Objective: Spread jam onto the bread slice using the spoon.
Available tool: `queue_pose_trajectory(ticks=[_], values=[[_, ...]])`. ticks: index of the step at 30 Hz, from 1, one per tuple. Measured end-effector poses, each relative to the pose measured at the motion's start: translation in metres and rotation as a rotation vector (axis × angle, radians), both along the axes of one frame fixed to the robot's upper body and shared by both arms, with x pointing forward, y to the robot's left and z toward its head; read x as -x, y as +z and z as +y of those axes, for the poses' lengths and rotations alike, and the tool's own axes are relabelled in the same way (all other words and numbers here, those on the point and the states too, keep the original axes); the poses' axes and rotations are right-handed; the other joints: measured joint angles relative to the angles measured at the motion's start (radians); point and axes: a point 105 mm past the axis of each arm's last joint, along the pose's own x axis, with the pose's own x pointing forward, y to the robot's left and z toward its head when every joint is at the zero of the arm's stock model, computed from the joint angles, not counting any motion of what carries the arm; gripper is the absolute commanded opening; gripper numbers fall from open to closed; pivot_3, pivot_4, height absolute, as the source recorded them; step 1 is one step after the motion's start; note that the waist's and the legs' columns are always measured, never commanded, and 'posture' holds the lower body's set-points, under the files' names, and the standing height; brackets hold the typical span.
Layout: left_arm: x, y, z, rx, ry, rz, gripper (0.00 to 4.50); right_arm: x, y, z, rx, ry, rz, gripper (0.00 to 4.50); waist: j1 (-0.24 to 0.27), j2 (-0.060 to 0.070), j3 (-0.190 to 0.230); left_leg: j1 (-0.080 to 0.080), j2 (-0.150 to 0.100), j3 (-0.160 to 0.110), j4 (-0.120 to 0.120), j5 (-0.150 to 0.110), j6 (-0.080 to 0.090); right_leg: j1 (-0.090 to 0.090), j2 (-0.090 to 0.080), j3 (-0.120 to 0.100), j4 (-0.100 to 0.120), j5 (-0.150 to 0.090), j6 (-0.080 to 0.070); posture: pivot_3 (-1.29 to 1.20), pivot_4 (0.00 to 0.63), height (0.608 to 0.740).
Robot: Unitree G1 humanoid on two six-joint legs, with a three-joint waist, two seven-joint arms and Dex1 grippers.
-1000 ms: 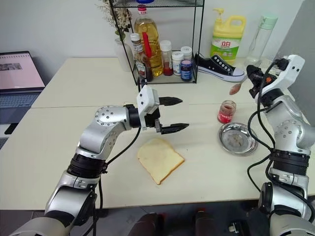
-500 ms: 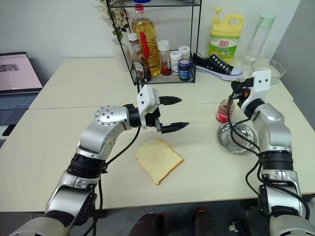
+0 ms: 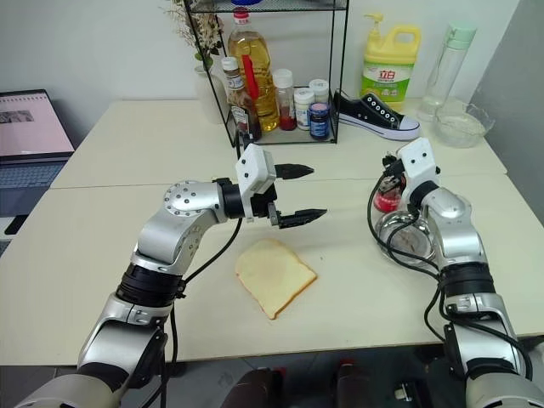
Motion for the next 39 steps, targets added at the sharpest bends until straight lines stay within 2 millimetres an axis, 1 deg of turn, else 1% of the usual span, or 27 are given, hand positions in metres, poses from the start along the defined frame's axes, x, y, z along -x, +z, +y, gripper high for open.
queue_pose_trajectory(ticks=[1, 5, 8, 13, 16, 19, 27, 33, 39], values=[[0.0, 0.0, 0.0, 0.0, 0.0, 0.0, 4.5, 0.0, -0.003, 0.0, -0.012, -0.003, 0.015, 0.04, 0.0, 0.0, 0.0, 0.0, 0.0, 0.0, 0.0, 0.0, 0.0, 0.0, 0.0, 0.0, 0.0, 0.0, 0.0, 0.0, 0.15, 0.74], [0.0, 0.0, 0.0, -0.001, 0.001, 0.0, 4.5, 0.0, -0.013, 0.001, -0.151, 0.0, 0.091, 0.04, 0.0, 0.0, 0.0, 0.0, 0.0, 0.0, 0.0, 0.0, 0.0, 0.0, 0.0, 0.0, 0.0, 0.0, 0.0, 0.0, 0.15, 0.74], [0.0, 0.0, 0.001, -0.002, 0.002, -0.001, 4.5, -0.001, -0.013, -0.008, -0.293, -0.028, 0.134, 0.04, 0.0, 0.0, 0.0, 0.0, 0.0, 0.0, 0.0, 0.0, 0.0, 0.0, 0.0, 0.0, 0.0, 0.0, 0.0, 0.0, 0.15, 0.74], [0.0, 0.0, 0.0, 0.0, 0.001, 0.0, 4.5, -0.001, -0.003, -0.02, -0.495, -0.063, 0.16, 0.04, 0.0, 0.0, 0.0, 0.0, 0.0, 0.0, 0.0, 0.0, 0.0, 0.0, 0.0, 0.0, 0.0, 0.0, 0.0, 0.0, 0.15, 0.74], [0.0, 0.0, 0.0, 0.0, 0.0, 0.0, 4.5, -0.001, 0.003, -0.026, -0.586, -0.082, 0.161, 0.04, 0.0, 0.0, 0.0, 0.0, 0.0, 0.0, 0.0, 0.0, 0.0, 0.0, 0.0, 0.0, 0.0, 0.0, 0.0, 0.0, 0.15, 0.74], [0.0, 0.0, 0.0, 0.0, -0.002, -0.001, 4.5, 0.0, 0.013, -0.028, -0.637, -0.081, 0.145, 0.04, 0.0, 0.0, 0.0, 0.0, 0.0, 0.0, 0.0, 0.0, 0.0, 0.0, 0.0, 0.0, 0.0, 0.0, 0.0, 0.0, 0.15, 0.74], [-0.002, 0.001, -0.001, 0.003, -0.004, -0.01, 4.5, 0.003, 0.016, -0.039, -0.748, -0.108, 0.152, 0.04, 0.0, 0.0, 0.0, 0.0, 0.0, 0.0, 0.0, 0.0, 0.0, 0.0, 0.0, 0.0, 0.0, 0.0, 0.0, 0.0, 0.15, 0.74], [0.0, 0.001, -0.002, -0.002, -0.02, -0.009, 4.5, 0.004, 0.027, -0.05, -0.903, -0.125, 0.143, 0.04, 0.0, 0.0, 0.0, 0.0, 0.0, 0.0, 0.0, 0.0, 0.0, 0.0, 0.0, 0.0, 0.0, 0.0, 0.0, 0.0, 0.15, 0.74], [-0.002, 0.0, -0.001, -0.004, -0.021, -0.005, 4.5, 0.006, 0.03, -0.061, -1.035, -0.158, 0.137, 0.04, 0.0, 0.0, 0.0, 0.0, 0.0, 0.0, 0.0, 0.0, 0.0, 0.0, 0.0, 0.0, 0.001, 0.0, 0.0, 0.0, 0.15, 0.74]])
